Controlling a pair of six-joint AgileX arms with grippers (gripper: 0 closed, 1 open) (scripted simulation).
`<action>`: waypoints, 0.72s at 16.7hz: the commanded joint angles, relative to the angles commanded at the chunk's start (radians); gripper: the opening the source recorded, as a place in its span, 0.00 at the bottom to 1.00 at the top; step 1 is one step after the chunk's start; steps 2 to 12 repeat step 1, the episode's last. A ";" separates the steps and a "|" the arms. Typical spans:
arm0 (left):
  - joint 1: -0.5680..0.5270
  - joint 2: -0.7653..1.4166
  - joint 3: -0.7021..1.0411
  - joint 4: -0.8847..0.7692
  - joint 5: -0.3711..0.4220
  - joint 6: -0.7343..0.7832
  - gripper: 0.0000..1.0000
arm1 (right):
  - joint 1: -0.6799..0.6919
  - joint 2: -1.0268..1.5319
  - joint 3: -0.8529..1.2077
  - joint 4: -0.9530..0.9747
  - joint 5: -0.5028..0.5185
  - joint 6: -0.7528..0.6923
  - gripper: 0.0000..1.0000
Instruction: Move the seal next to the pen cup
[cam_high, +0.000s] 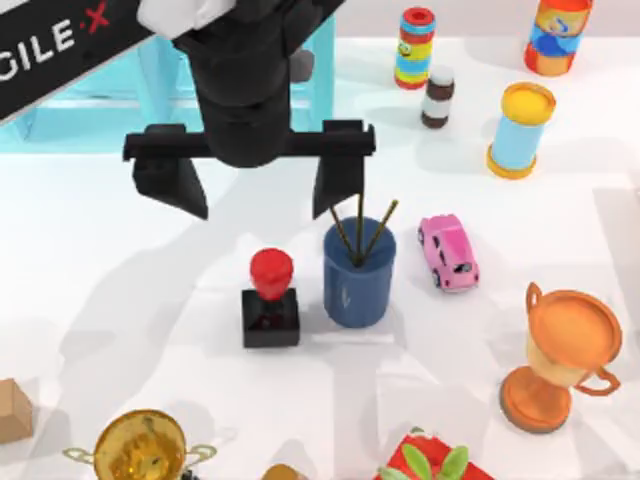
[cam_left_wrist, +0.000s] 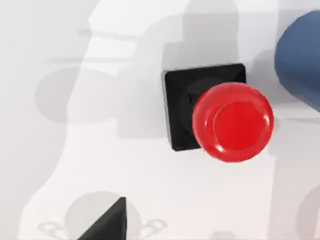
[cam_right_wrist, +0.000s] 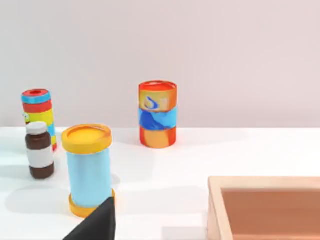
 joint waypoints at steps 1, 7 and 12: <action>0.000 0.000 0.000 0.000 0.000 0.000 1.00 | 0.000 0.000 0.000 0.000 0.000 0.000 1.00; 0.000 0.000 0.000 0.000 0.000 0.000 1.00 | 0.000 0.000 0.000 0.000 0.000 0.000 1.00; 0.000 0.000 0.000 0.000 0.000 0.000 1.00 | 0.000 0.000 0.000 0.000 0.000 0.000 1.00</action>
